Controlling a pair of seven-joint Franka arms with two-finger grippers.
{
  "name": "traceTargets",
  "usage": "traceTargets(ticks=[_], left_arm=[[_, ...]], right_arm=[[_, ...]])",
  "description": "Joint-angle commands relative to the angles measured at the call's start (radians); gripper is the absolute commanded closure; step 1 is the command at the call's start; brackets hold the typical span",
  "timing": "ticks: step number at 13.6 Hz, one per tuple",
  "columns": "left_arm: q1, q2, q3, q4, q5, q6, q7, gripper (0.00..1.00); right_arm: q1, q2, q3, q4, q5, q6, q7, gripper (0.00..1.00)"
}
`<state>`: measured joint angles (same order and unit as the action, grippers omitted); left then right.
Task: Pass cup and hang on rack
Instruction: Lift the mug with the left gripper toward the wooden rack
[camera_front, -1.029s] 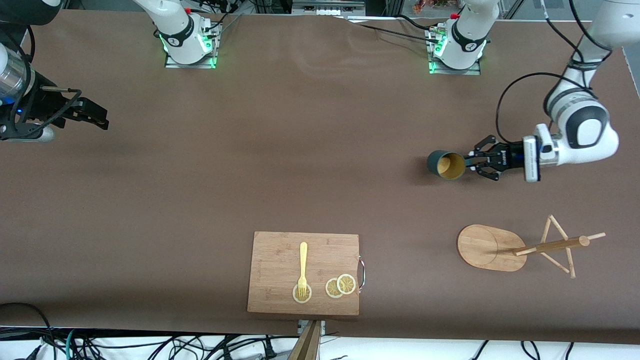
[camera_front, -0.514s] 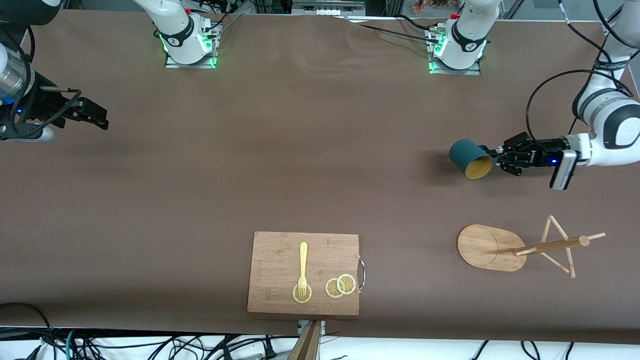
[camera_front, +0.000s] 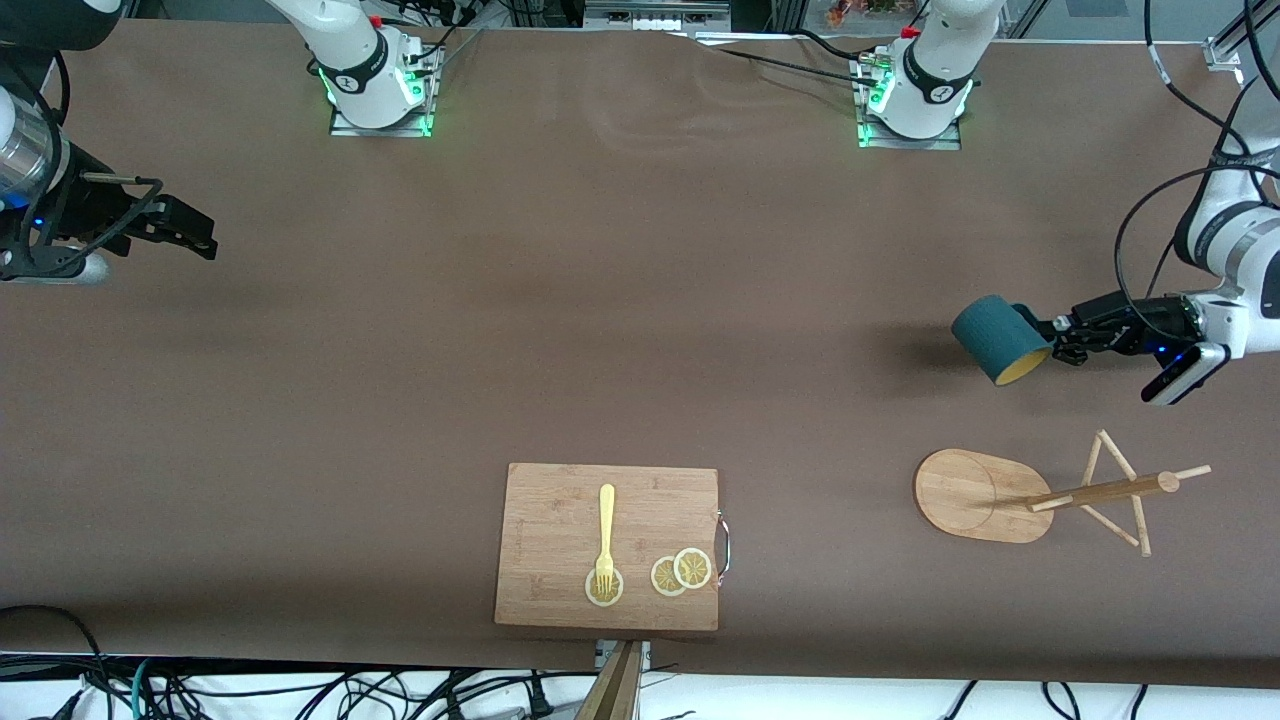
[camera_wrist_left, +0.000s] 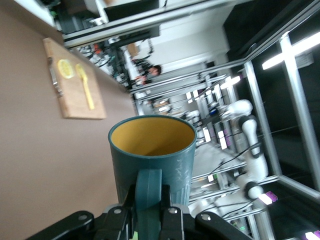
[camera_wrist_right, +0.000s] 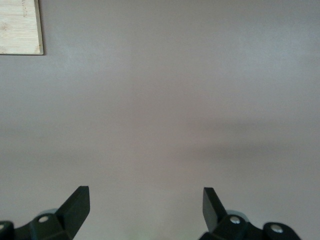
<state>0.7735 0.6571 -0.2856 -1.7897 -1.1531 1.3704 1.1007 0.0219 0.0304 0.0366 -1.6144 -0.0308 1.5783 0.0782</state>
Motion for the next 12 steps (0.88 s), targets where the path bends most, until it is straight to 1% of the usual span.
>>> traceTargets(ticks=[1,2,4,6,8,9,11,12], left_arm=[[0.024,0.059,-0.010,0.087,-0.045,-0.060,-0.132,1.00],[0.027,0.061,-0.010,0.087,-0.087,-0.063,-0.162,1.00],[0.055,0.065,-0.010,0.092,-0.103,-0.068,-0.252,1.00],[0.058,0.093,-0.010,0.119,-0.117,-0.068,-0.272,1.00],[0.059,0.120,-0.010,0.122,-0.163,-0.073,-0.341,1.00],[0.059,0.153,-0.010,0.131,-0.168,-0.074,-0.361,1.00],[0.052,0.208,-0.010,0.206,-0.189,-0.095,-0.390,1.00],[0.050,0.225,-0.010,0.225,-0.192,-0.108,-0.442,1.00]], right_arm=[[-0.003,0.008,0.002,0.022,0.006,-0.009,-0.002,0.00],[-0.003,0.008,0.002,0.022,0.006,-0.009,-0.002,0.00],[-0.002,0.008,0.005,0.021,0.008,-0.009,0.008,0.00],[0.000,0.008,0.006,0.022,0.006,-0.009,0.011,0.00],[0.001,0.006,0.008,0.022,0.009,-0.014,0.014,0.00],[0.001,0.006,0.008,0.022,0.018,-0.017,0.014,0.00],[0.001,0.006,0.006,0.022,0.022,-0.018,0.014,0.00],[0.001,0.008,0.006,0.022,0.022,-0.020,0.014,0.00]])
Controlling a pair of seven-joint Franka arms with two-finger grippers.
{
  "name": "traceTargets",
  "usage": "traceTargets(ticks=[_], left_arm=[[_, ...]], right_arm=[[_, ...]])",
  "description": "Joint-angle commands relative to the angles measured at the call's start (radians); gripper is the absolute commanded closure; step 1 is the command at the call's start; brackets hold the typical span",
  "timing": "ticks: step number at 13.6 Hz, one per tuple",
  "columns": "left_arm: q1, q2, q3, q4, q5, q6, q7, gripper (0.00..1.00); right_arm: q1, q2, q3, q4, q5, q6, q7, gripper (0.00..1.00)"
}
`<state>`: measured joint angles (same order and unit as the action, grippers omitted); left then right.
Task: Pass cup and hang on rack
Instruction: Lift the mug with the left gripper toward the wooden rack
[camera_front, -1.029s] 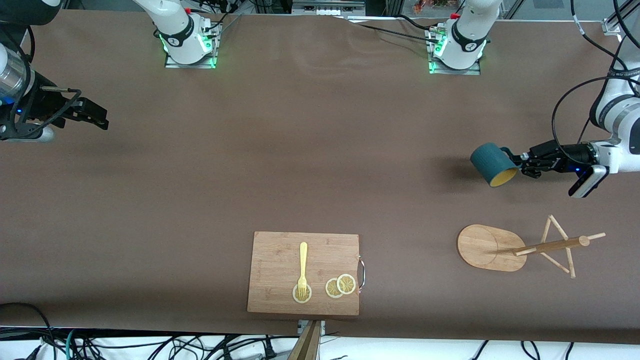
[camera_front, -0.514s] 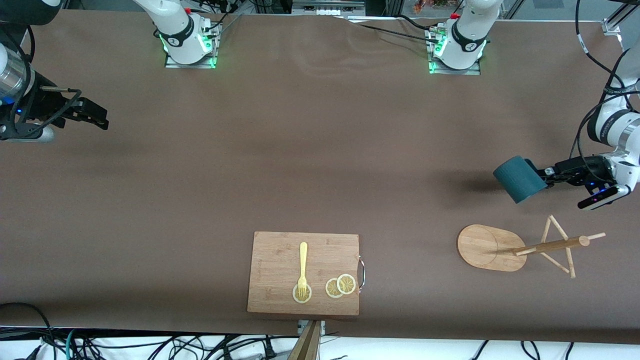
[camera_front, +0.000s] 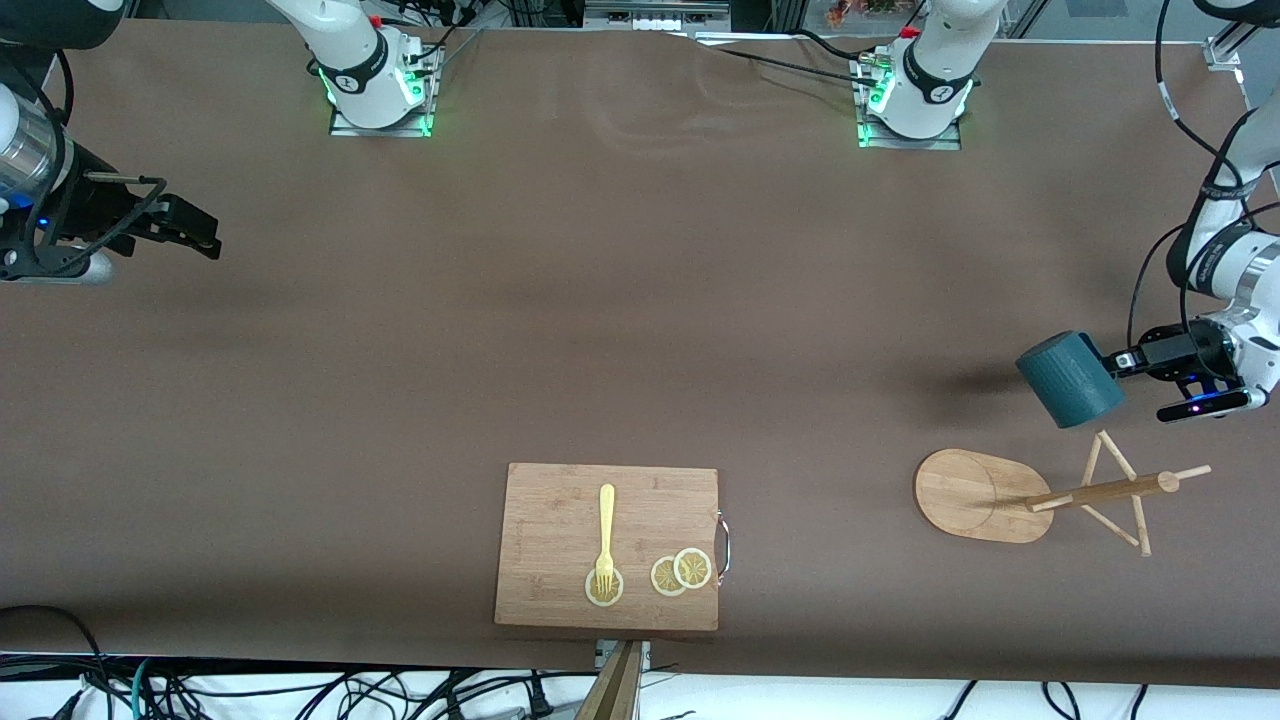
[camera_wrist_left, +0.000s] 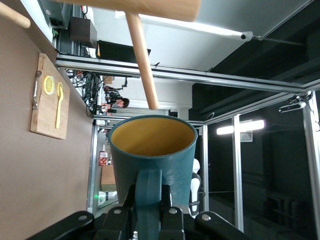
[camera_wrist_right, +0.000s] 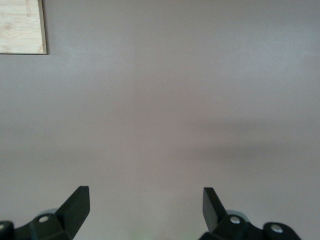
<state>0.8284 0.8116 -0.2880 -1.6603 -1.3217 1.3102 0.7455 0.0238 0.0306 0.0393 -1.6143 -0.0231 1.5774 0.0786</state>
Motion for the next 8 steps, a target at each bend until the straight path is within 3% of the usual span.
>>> traceTargets(ticks=[1,8], left_arm=[[-0.003,0.083,-0.008,0.125,-0.030,-0.054,-0.145,1.00],[-0.011,0.187,-0.011,0.258,-0.080,-0.086,-0.267,1.00]], right_arm=[[-0.001,0.006,0.004,0.022,0.014,-0.020,0.013,0.00],[-0.001,0.006,0.004,0.020,0.014,-0.022,0.012,0.00]])
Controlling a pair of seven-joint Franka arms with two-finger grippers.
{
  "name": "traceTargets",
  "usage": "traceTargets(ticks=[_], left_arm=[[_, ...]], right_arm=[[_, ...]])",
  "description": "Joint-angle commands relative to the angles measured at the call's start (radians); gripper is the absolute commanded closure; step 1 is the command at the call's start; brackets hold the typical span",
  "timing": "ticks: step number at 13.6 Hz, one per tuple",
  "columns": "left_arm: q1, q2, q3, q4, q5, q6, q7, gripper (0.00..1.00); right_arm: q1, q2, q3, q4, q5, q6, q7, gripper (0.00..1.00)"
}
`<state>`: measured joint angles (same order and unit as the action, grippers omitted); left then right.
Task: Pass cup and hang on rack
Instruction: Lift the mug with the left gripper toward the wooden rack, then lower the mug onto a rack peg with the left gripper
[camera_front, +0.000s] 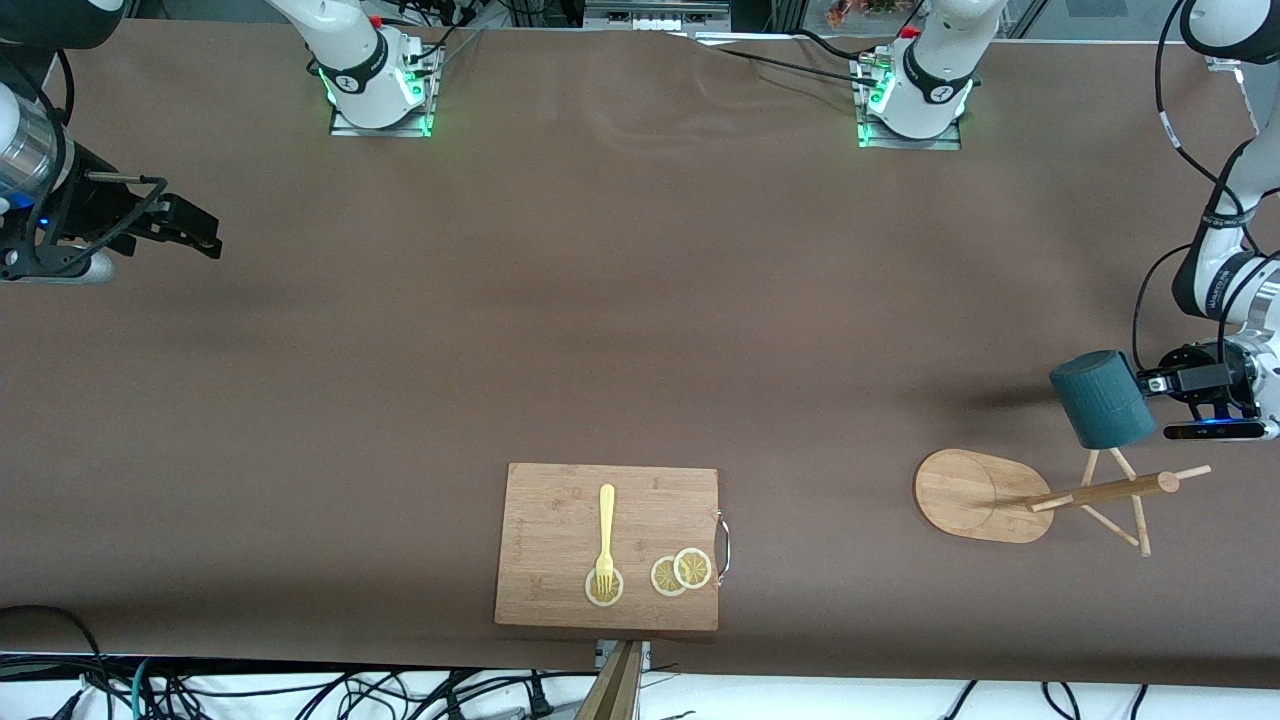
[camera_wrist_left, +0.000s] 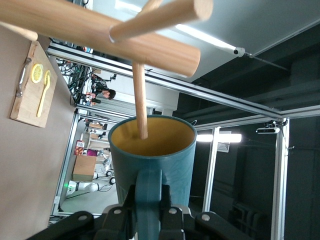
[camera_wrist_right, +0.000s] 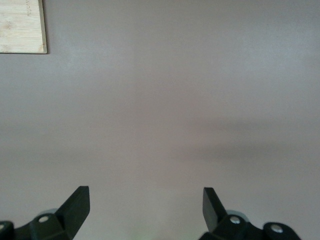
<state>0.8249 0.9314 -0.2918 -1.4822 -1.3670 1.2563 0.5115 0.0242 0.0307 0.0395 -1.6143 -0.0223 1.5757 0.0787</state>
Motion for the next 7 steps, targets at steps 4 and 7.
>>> traceTargets(ticks=[4,7], left_arm=[[-0.023,0.093,-0.007,0.094,-0.041,-0.031,-0.025,1.00],[-0.032,0.136,-0.007,0.121,-0.067,-0.034,0.001,1.00]], right_arm=[[-0.003,0.006,0.003,0.020,0.013,-0.020,0.012,0.00],[-0.003,0.006,0.003,0.020,0.013,-0.026,0.012,0.00]])
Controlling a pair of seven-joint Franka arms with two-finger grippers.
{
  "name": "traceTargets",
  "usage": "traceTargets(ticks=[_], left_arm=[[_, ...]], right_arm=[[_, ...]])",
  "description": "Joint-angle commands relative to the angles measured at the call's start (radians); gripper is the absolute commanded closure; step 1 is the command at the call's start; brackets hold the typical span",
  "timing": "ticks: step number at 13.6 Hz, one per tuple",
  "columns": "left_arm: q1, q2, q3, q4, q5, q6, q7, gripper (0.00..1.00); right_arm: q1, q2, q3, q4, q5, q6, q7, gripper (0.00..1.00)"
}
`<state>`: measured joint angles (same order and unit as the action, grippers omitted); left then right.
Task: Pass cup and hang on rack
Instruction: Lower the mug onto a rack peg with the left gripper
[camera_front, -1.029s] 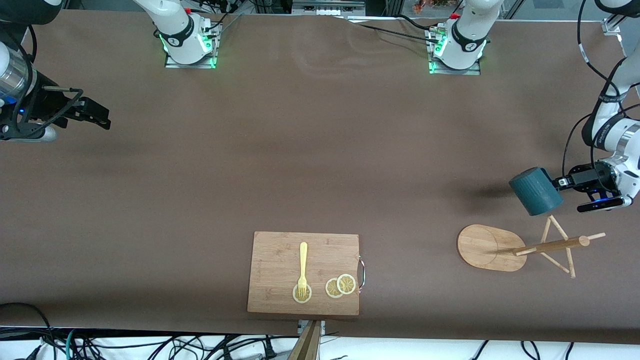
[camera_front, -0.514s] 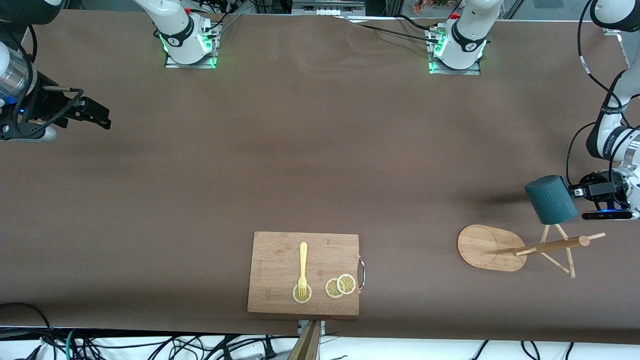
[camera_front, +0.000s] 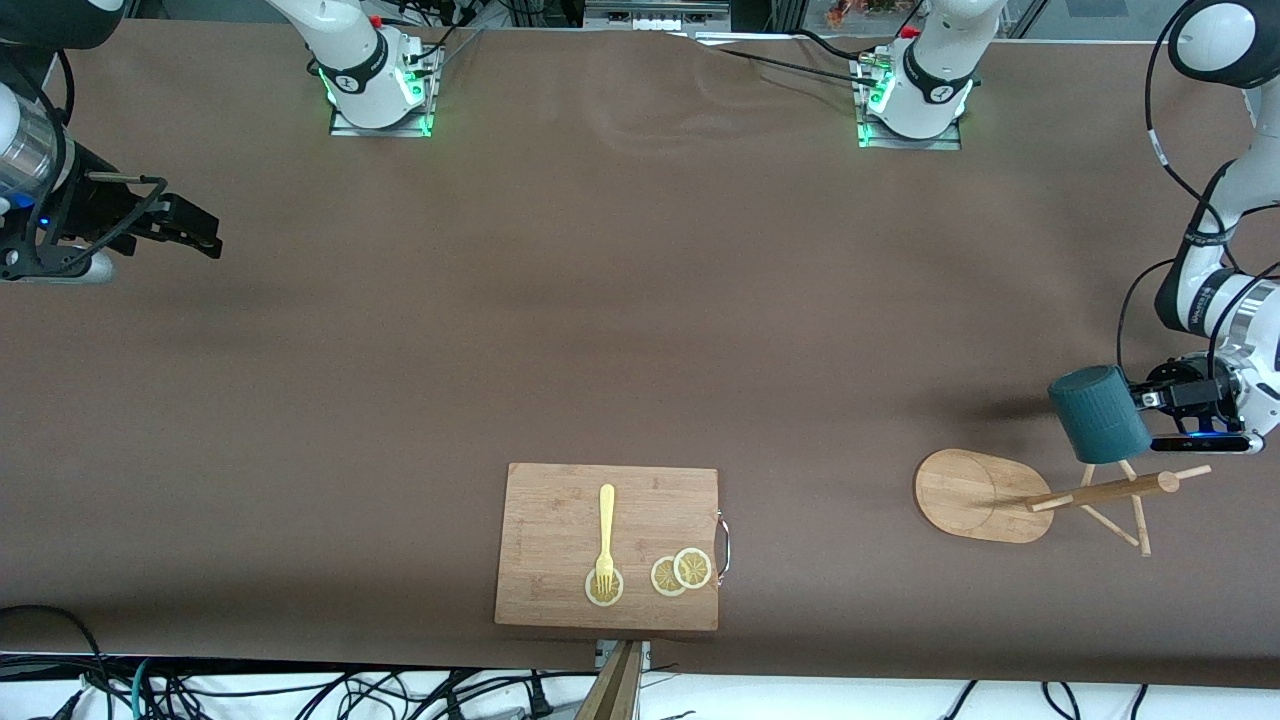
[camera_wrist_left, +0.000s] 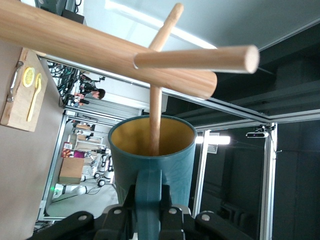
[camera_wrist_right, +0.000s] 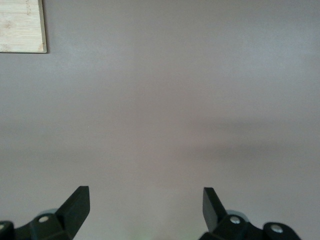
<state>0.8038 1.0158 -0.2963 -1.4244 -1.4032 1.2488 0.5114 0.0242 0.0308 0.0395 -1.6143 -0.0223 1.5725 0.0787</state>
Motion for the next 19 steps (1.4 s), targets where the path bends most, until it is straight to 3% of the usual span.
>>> traceTargets(ticks=[1,8,16,18,19], left_arm=[[-0.011,0.072,-0.003,0.090,-0.031,-0.032,0.001,1.00],[-0.015,0.119,-0.003,0.165,-0.031,-0.035,0.104,1.00],[-0.009,0.147,-0.003,0.168,-0.053,-0.042,0.105,1.00],[-0.009,0.158,-0.003,0.171,-0.054,-0.046,0.105,0.82],[-0.009,0.158,-0.003,0.182,-0.053,-0.049,0.105,0.17]], right_arm=[[-0.003,0.006,0.003,0.020,0.013,-0.023,0.012,0.00],[-0.003,0.006,0.002,0.020,0.013,-0.023,0.010,0.00],[-0.001,0.006,0.005,0.020,0.015,-0.023,0.012,0.00],[0.000,0.006,0.007,0.020,0.015,-0.023,0.012,0.00],[0.000,0.006,0.007,0.020,0.015,-0.023,0.012,0.00]])
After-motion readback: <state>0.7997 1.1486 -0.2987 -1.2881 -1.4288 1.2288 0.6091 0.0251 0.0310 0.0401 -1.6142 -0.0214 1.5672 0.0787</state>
